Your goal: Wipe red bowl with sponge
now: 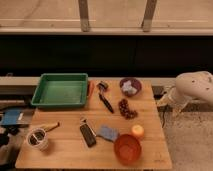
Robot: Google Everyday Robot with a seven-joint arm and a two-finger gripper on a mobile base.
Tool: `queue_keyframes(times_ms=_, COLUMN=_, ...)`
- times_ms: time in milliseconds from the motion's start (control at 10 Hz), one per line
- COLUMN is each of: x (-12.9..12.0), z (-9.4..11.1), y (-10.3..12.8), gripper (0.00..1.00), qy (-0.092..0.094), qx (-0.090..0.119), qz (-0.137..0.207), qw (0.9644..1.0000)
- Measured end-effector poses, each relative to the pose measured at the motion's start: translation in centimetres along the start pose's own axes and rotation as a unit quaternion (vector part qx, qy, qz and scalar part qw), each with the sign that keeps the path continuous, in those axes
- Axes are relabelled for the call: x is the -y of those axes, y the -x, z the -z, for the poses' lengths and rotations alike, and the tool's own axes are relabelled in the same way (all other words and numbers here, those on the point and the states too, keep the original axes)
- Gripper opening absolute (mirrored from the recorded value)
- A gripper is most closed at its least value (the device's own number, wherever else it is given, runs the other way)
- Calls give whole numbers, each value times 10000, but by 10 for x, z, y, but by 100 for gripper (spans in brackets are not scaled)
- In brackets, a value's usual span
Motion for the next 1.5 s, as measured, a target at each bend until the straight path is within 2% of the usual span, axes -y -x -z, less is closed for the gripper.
queue_keyframes(times_ms=700, x=0, z=0, y=-1, gripper=63, qy=-14, qx=12, qz=22, qw=10000)
queue_keyframes(times_ms=800, x=-2, z=4, y=-3, gripper=63, qy=-37, qx=81, qz=145, qw=9999)
queue_keyframes(times_ms=1000, x=-22, z=10, y=-13, gripper=63, qy=-67, qx=172, qz=674, qw=9976)
queue_keyframes(times_ms=1200, x=-56, z=11, y=-32, gripper=63, qy=-41, qx=169, qz=1279, qw=9916)
queue_keyframes(times_ms=1300, x=-70, z=12, y=-45, gripper=63, qy=-31, qx=147, qz=1590, qw=9872)
queue_keyframes(times_ms=1400, x=-87, z=12, y=-65, gripper=63, qy=-4, qx=109, qz=1955, qw=9806)
queue_keyframes(times_ms=1500, x=-98, z=12, y=-77, gripper=63, qy=19, qx=72, qz=2182, qw=9759)
